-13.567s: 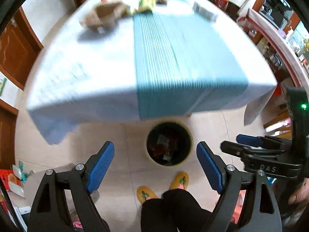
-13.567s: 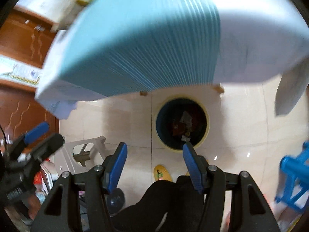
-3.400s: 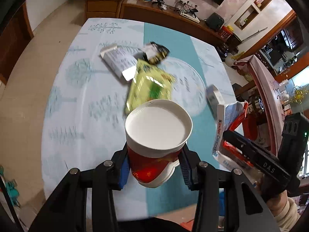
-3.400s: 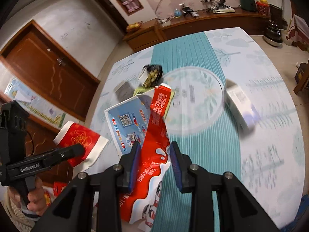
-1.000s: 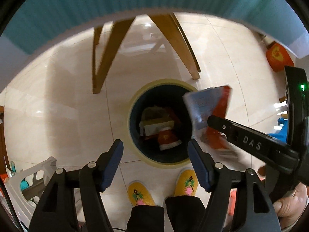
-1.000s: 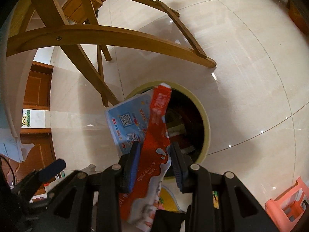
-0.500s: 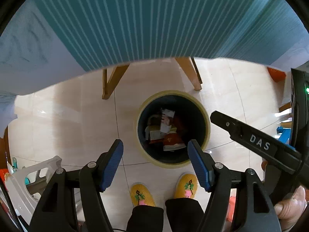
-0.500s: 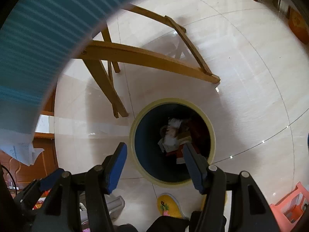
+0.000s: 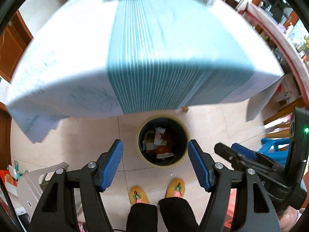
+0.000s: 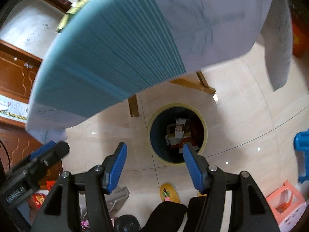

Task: Collect trash
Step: 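Raise both tools back up over the table, then grasp the yellow-green tea bag with the right tool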

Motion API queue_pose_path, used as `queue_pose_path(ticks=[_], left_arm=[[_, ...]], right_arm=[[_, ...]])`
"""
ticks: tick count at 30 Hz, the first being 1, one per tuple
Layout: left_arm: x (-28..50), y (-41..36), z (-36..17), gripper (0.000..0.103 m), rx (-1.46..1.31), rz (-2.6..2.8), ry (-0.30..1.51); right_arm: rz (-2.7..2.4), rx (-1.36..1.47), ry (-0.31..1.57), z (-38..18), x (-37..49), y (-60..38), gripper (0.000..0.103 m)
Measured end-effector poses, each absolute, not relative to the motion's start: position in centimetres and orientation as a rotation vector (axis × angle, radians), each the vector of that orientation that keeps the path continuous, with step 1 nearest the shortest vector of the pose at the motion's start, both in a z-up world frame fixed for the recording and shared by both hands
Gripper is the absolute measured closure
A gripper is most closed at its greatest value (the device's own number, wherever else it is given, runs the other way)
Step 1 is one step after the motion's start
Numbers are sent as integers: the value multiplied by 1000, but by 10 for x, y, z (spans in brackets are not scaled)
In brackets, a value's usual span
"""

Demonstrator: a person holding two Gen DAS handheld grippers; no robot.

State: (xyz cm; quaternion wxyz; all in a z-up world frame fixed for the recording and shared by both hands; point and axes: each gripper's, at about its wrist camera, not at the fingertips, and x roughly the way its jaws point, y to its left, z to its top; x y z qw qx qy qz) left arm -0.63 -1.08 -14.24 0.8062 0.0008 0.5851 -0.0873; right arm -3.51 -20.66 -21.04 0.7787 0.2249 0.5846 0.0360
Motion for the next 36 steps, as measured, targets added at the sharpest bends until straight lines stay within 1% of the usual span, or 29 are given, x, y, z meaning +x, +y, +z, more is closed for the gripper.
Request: queue_pose_path(ticks=[5,12,14,18,21,22,25,29,33,36], left_arm=[[-13,-4,-75,35,-6,-193,1182],[-21,6,20,35,-37,-168,1034],[-21,9,47,35,-40,-151,981],[-23,12,82,35,-60,-109,900],[-23,13,105,30,-68,-77,841],[-24,12,111,28,-69,-71,829],[-23,11,121,28,-73,-59,803],[-23,11,123,28,-73,-55,805],[-14,17,119,27,-84,-44,831],[1,28,113,23,-110,-29,839]], right_arm=[[117,440,1221,-140,-40,-200,42],[201,357,1092,-38,-38,-196,42],[224,339,1061,-18,-35,-194,42],[277,313,1004,16,-30,-194,42],[309,285,973,34,-27,-191,42],[319,276,964,40,-26,-191,42],[342,250,944,51,-20,-191,42],[367,236,938,61,-9,-191,41],[392,221,950,64,8,-182,37],[403,212,961,64,24,-173,37]])
